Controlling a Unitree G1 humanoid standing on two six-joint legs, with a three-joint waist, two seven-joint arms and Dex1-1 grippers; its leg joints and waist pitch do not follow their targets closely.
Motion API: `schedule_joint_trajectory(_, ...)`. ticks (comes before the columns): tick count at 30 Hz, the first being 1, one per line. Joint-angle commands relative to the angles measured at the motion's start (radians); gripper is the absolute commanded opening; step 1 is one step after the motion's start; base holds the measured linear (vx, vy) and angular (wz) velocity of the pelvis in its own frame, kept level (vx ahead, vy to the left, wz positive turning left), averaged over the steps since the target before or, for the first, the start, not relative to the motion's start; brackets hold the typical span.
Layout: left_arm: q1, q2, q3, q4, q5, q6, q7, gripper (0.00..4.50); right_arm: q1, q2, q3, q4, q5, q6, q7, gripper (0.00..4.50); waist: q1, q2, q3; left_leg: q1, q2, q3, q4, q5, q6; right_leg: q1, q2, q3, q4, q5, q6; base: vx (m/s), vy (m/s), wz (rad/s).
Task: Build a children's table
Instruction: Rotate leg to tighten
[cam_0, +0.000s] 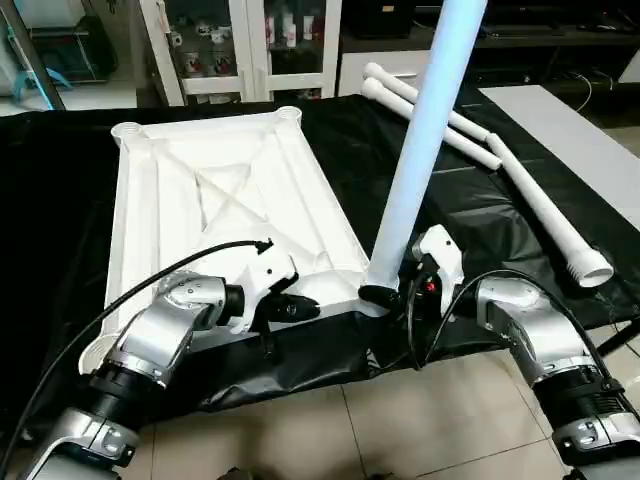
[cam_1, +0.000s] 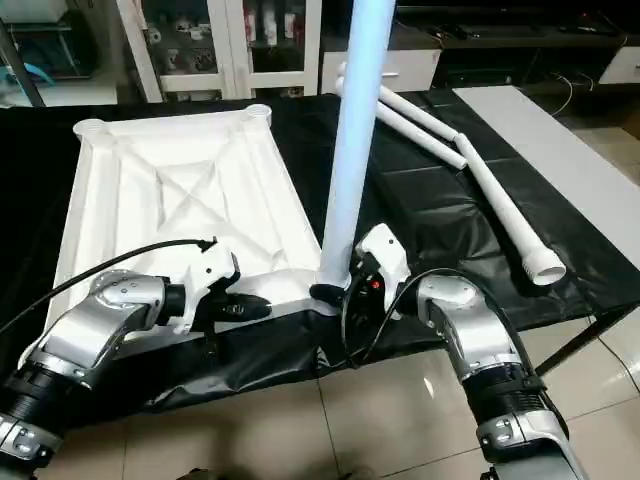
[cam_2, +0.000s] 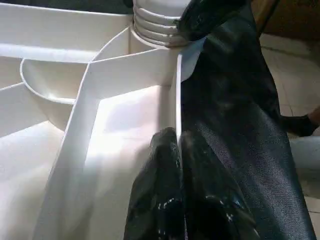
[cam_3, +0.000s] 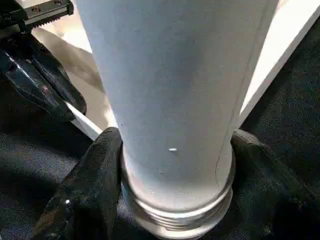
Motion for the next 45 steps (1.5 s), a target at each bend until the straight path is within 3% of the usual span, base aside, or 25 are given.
schedule_joint_trajectory(1, 0.016, -0.010, -0.035, 0.006, 0.007, 0.018, -0.005, 0.00, -0.011, 0.035, -0.012, 0.033, -0.043, -0.023, -0.114, 2.72, -0.003, 0.007, -0.060, 0.024, 0.033, -0.013, -0.081, -0.278, 0.010, 0.038, -0.020, 0.022, -0.054, -0.233, -0.208, 0.000, 0.000, 0.00)
schedule_joint_trajectory(2, 0.016, -0.010, -0.035, 0.006, 0.007, 0.018, -0.005, 0.00, -0.011, 0.035, -0.012, 0.033, -0.043, -0.023, -0.114, 2.70, -0.004, 0.007, -0.059, 0.024, 0.033, -0.012, -0.081, -0.284, 0.005, 0.035, -0.020, 0.022, -0.055, -0.241, -0.207, 0.000, 0.000, 0.00)
schedule_joint_trajectory(3, 0.010, -0.021, -0.031, 0.013, 0.014, 0.020, 0.019, 0.00, -0.017, 0.057, -0.017, 0.056, -0.063, -0.036, -0.177, 2.70, -0.008, 0.004, -0.060, 0.020, 0.031, -0.016, -0.084, -0.298, -0.006, 0.042, -0.021, 0.020, -0.054, -0.264, -0.198, 0.000, 0.000, 0.00)
schedule_joint_trajectory(7, -0.026, -0.089, -0.010, 0.069, 0.048, 0.035, 0.154, 0.00, -0.048, 0.155, -0.047, 0.137, -0.097, -0.046, -0.391, 2.70, -0.026, 0.004, -0.057, 0.027, 0.029, -0.021, -0.086, -0.386, -0.043, 0.031, -0.021, 0.018, -0.066, -0.370, -0.170, 0.000, 0.000, 0.00)
schedule_joint_trajectory(11, -0.086, -0.203, 0.025, 0.139, 0.081, 0.075, 0.356, 0.00, -0.111, 0.288, -0.092, 0.229, -0.089, -0.041, -0.609, 2.69, -0.037, 0.004, -0.055, 0.031, 0.027, -0.024, -0.086, -0.435, -0.056, 0.022, -0.021, 0.017, -0.078, -0.436, -0.145, 0.000, 0.000, 0.00)
schedule_joint_trajectory(14, -0.122, -0.271, 0.048, 0.178, 0.097, 0.091, 0.476, 0.00, -0.151, 0.347, -0.110, 0.292, -0.089, -0.060, -0.712, 2.69, -0.038, 0.003, -0.056, 0.030, 0.026, -0.024, -0.085, -0.436, -0.051, 0.021, -0.019, 0.016, -0.080, -0.432, -0.137, 0.000, 0.000, 0.00)
schedule_joint_trajectory(16, -0.158, -0.345, 0.053, 0.210, 0.138, 0.049, 0.615, 0.00, -0.208, 0.409, -0.112, 0.399, -0.117, -0.113, -0.820, 2.69, -0.037, 0.004, -0.058, 0.031, 0.026, -0.023, -0.083, -0.434, -0.049, 0.017, -0.019, 0.015, -0.080, -0.408, -0.140, 0.000, 0.000, 0.00)
schedule_joint_trajectory(20, -0.166, -0.372, 0.060, 0.220, 0.141, 0.040, 0.649, 0.00, -0.232, 0.432, -0.118, 0.443, -0.123, -0.137, -0.847, 2.69, -0.032, 0.003, -0.062, 0.024, 0.024, -0.021, -0.082, -0.394, -0.023, 0.026, -0.020, 0.015, -0.077, -0.354, -0.138, 0.000, 0.000, 0.00)
schedule_joint_trajectory(24, -0.162, -0.358, 0.058, 0.227, 0.150, 0.041, 0.647, 0.00, -0.252, 0.436, -0.136, 0.474, -0.132, -0.175, -0.852, 2.69, -0.028, 0.002, -0.066, 0.016, 0.024, -0.015, -0.078, -0.308, 0.010, 0.035, -0.020, 0.016, -0.063, -0.245, -0.169, 0.000, 0.000, 0.00)
schedule_joint_trajectory(25, -0.158, -0.346, 0.060, 0.228, 0.152, 0.039, 0.639, 0.00, -0.246, 0.434, -0.144, 0.466, -0.115, -0.189, -0.807, 3.04, -0.026, 0.004, -0.066, 0.016, 0.024, -0.014, -0.077, -0.297, 0.016, 0.036, -0.021, 0.016, -0.061, -0.233, -0.177, 0.000, 0.000, 0.00)
schedule_joint_trajectory(27, -0.155, -0.341, 0.062, 0.228, 0.155, 0.037, 0.633, 0.00, -0.243, 0.432, -0.151, 0.467, -0.103, -0.207, -0.780, 3.25, -0.027, 0.004, -0.066, 0.015, 0.024, -0.014, -0.077, -0.295, 0.026, 0.038, -0.021, 0.015, -0.062, -0.235, -0.180, 0.000, 0.000, 0.00)
schedule_joint_trajectory(29, -0.149, -0.328, 0.066, 0.228, 0.160, 0.033, 0.621, 0.00, -0.220, 0.421, -0.152, 0.432, -0.086, -0.226, -0.727, 3.41, -0.027, 0.007, -0.065, 0.014, 0.025, -0.015, -0.078, -0.298, 0.031, 0.039, -0.021, 0.014, -0.062, -0.243, -0.181, 0.000, 0.000, 0.00)
schedule_joint_trajectory(31, -0.149, -0.320, 0.067, 0.233, 0.160, 0.028, 0.617, 0.00, -0.187, 0.397, -0.130, 0.376, -0.113, -0.233, -0.734, 3.48, -0.031, 0.005, -0.064, 0.006, 0.026, -0.018, -0.081, -0.289, 0.029, 0.045, -0.021, 0.012, -0.061, -0.247, -0.170, 0.000, 0.000, 0.00)
schedule_joint_trajectory(35, -0.163, -0.316, 0.078, 0.262, 0.157, 0.010, 0.624, 0.00, -0.111, 0.356, -0.097, 0.236, -0.138, -0.222, -0.726, 3.48, -0.033, 0.004, -0.064, 0.017, 0.027, -0.015, -0.080, -0.306, 0.024, 0.037, -0.018, 0.015, -0.067, -0.264, -0.170, 0.000, 0.000, 0.00)
schedule_joint_trajectory(36, -0.177, -0.315, 0.083, 0.286, 0.157, -0.004, 0.629, 0.00, -0.066, 0.338, -0.088, 0.156, -0.130, -0.198, -0.710, 3.48, -0.033, 0.005, -0.062, 0.015, 0.026, -0.016, -0.082, -0.308, 0.026, 0.039, -0.018, 0.015, -0.068, -0.273, -0.169, 0.000, 0.000, 0.00)
schedule_joint_trajectory(37, -0.187, -0.315, 0.089, 0.304, 0.156, -0.014, 0.638, 0.00, -0.043, 0.329, -0.084, 0.119, -0.129, -0.192, -0.699, 3.48, -0.030, 0.012, -0.063, 0.018, 0.028, -0.017, -0.082, -0.311, 0.023, 0.036, -0.018, 0.016, -0.067, -0.270, -0.168, 0.000, 0.000, 0.00)
schedule_joint_trajectory(40, -0.238, -0.317, 0.111, 0.398, 0.160, -0.079, 0.688, 0.00, 0.039, 0.299, -0.078, -0.014, -0.114, -0.159, -0.653, 3.48, -0.027, 0.007, -0.060, 0.015, 0.024, -0.018, -0.085, -0.333, 0.018, 0.038, -0.014, 0.016, -0.074, -0.288, -0.137, 0.000, 0.000, 0.00)
schedule_joint_trajectory(42, -0.286, -0.323, 0.153, 0.489, 0.152, -0.126, 0.761, 0.00, 0.079, 0.283, -0.078, -0.085, -0.120, -0.152, -0.647, 3.48, -0.030, 0.013, -0.060, 0.012, 0.023, -0.021, -0.086, -0.340, 0.013, 0.041, -0.016, 0.015, -0.074, -0.294, -0.133, 0.000, 0.000, 0.00)
schedule_joint_trajectory(43, -0.299, -0.324, 0.170, 0.511, 0.141, -0.132, 0.775, 0.44, 0.090, 0.281, -0.079, -0.108, -0.118, -0.143, -0.648, 3.54, -0.034, 0.006, -0.062, 0.010, 0.021, -0.022, -0.085, -0.347, 0.010, 0.043, -0.017, 0.014, -0.074, -0.303, -0.132, 0.000, 0.000, 0.00)
schedule_joint_trajectory(45, -0.320, -0.322, 0.191, 0.545, 0.130, -0.134, 0.795, 0.55, 0.110, 0.277, -0.081, -0.149, -0.115, -0.125, -0.651, 3.54, -0.041, 0.010, -0.061, 0.009, 0.020, -0.022, -0.084, -0.349, 0.016, 0.042, -0.016, 0.014, -0.076, -0.309, -0.138, 0.000, 0.000, 0.00)
